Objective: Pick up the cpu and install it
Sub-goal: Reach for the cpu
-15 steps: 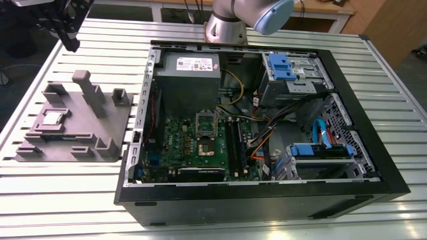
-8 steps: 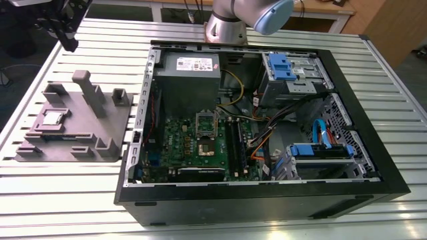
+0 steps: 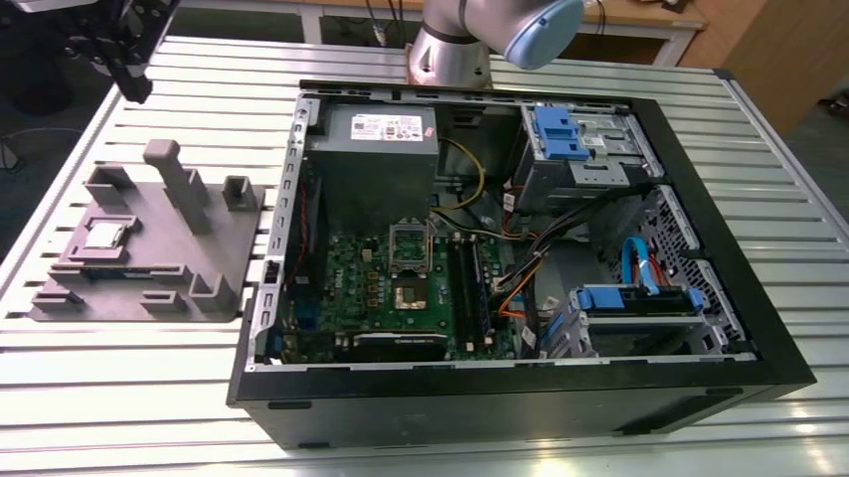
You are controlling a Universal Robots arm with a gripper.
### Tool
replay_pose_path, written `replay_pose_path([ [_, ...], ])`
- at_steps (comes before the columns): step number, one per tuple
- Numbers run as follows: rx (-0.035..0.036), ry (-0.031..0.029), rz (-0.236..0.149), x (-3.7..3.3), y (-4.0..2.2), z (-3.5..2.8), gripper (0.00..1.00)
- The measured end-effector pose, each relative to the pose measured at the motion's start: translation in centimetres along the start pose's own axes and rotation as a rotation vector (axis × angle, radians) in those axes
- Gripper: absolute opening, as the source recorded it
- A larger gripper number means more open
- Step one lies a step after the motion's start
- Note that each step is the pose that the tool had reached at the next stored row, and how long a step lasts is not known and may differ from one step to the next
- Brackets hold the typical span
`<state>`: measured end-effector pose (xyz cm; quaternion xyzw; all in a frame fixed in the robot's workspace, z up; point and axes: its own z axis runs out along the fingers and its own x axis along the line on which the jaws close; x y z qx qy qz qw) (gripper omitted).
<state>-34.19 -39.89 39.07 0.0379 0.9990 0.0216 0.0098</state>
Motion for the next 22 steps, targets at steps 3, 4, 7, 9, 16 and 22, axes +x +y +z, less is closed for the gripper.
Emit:
replay_pose_path([
  [3, 0.0001, 0.0001, 0.000, 0.19, -0.01, -0.01, 0.10],
  [4, -0.0001, 0.0000, 0.000, 0.28, -0.02, 0.00, 0.10],
  [7, 0.0001, 0.0001, 0.000, 0.57, -0.04, -0.01, 0.10],
  [9, 0.0000, 0.0000, 0.000, 0.79, -0.06, -0.01, 0.10],
  [16, 0.0000, -0.0001, 0.000, 1.63, -0.12, -0.02, 0.10],
  [22, 0.0000, 0.0000, 0.000, 2.15, -0.17, -0.04, 0.10],
])
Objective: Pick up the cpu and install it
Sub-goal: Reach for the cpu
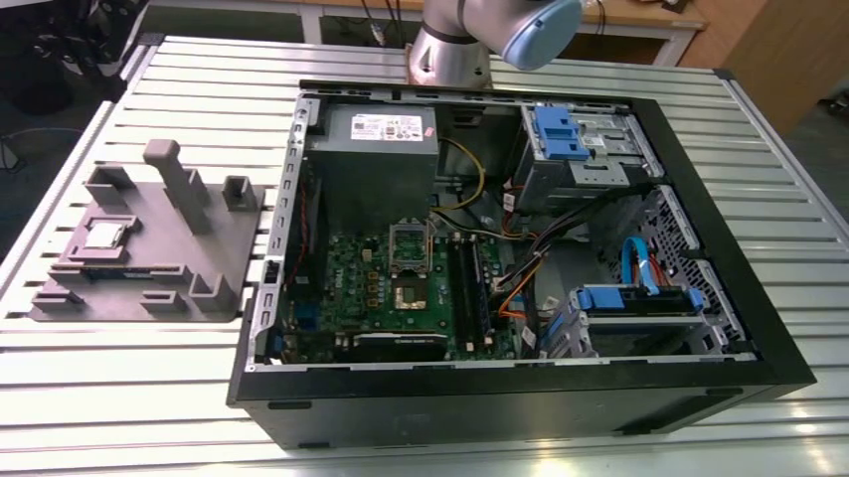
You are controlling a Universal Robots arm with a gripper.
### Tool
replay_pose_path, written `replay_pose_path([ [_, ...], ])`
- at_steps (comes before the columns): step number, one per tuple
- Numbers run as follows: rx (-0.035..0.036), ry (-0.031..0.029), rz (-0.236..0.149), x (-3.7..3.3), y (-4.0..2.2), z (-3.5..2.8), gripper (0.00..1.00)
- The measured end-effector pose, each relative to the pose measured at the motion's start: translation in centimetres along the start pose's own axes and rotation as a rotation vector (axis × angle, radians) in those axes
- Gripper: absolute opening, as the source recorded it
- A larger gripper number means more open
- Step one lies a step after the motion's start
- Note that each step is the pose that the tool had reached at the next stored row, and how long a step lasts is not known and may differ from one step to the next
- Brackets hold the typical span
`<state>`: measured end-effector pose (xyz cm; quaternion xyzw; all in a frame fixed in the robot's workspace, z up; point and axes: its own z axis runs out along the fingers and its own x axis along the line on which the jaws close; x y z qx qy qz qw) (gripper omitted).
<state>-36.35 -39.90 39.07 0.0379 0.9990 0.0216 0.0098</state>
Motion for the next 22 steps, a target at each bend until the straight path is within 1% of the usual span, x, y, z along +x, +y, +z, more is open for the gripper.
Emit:
replay_pose_path([
  [9, 0.0000, 0.0000, 0.000, 0.07, 0.00, 0.00, 0.10],
  [18, 0.0000, 0.0000, 0.000, 0.57, -0.04, -0.01, 0.10],
  [19, 0.0000, 0.0000, 0.000, 0.74, -0.05, -0.01, 0.10],
  [22, 0.0000, 0.0000, 0.000, 0.81, -0.06, -0.01, 0.10],
])
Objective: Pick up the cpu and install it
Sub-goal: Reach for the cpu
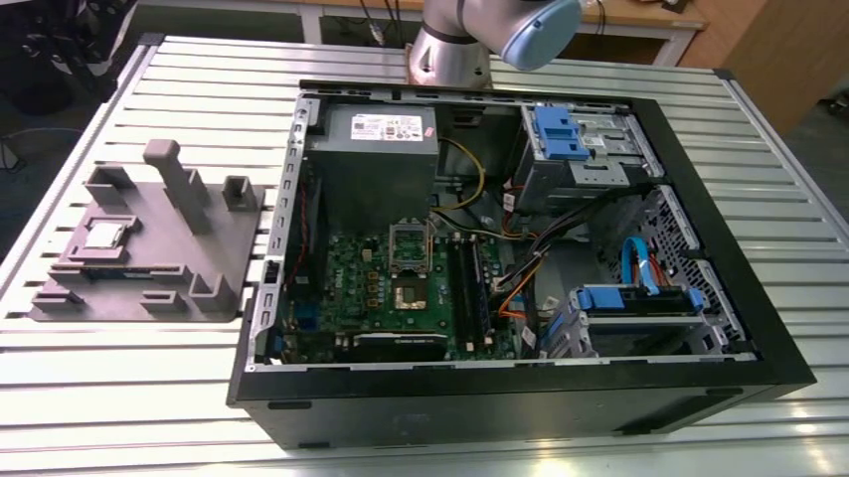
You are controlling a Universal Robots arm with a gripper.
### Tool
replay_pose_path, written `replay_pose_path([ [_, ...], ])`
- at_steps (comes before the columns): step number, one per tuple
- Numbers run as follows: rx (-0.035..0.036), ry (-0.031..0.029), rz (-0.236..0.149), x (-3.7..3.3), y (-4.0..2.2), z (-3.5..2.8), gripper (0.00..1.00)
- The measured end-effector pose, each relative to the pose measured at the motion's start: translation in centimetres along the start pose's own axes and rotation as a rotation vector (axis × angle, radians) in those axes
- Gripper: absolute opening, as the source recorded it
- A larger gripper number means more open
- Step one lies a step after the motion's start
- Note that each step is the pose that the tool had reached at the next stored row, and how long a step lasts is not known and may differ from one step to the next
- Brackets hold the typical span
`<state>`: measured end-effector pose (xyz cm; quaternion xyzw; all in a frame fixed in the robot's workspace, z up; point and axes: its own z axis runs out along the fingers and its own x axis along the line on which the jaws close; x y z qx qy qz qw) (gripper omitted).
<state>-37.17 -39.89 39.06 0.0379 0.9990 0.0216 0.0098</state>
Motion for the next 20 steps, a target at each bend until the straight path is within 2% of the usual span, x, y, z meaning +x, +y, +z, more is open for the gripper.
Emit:
replay_pose_path([
  [20, -0.0001, 0.0000, 0.000, 0.50, -0.04, -0.01, 0.10],
])
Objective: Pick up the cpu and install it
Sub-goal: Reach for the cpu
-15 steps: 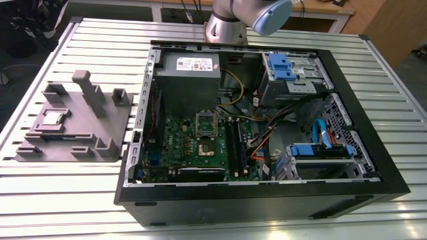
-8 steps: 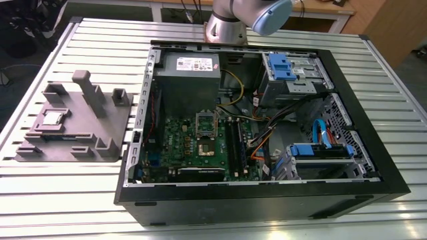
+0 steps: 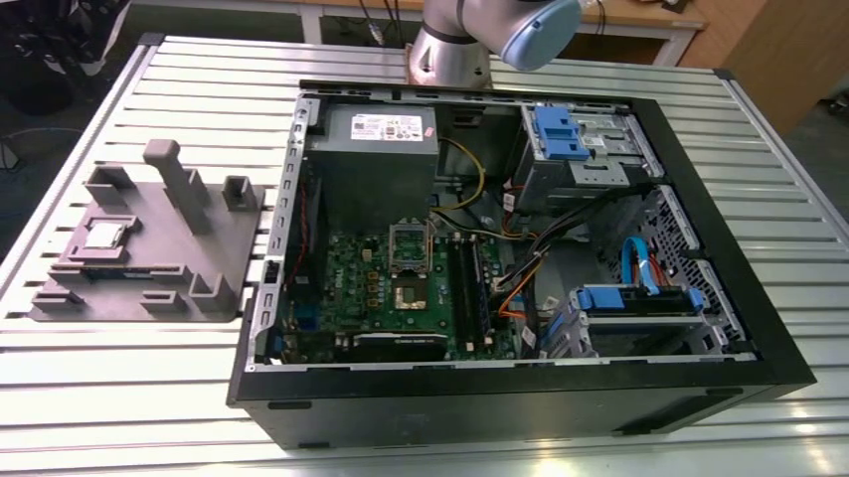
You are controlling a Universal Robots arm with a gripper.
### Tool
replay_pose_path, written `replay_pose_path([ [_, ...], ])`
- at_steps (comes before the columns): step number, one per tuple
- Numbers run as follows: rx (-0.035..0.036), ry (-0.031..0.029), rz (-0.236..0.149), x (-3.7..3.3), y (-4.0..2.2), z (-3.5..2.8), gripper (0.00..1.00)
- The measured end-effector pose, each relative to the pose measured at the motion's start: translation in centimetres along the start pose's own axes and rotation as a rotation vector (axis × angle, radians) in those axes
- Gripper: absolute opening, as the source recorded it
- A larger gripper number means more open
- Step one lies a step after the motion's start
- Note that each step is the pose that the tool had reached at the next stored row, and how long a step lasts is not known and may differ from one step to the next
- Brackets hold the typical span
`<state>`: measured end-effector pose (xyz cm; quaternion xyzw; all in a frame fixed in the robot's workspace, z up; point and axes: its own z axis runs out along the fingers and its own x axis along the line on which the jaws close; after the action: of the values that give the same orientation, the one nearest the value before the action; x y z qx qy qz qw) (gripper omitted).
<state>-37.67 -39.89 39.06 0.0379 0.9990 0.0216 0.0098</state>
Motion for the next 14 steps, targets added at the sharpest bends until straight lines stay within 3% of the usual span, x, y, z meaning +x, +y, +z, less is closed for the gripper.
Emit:
replay_pose_path([
  [14, 0.0001, 0.0000, 0.000, 0.55, -0.04, -0.01, 0.10],
])
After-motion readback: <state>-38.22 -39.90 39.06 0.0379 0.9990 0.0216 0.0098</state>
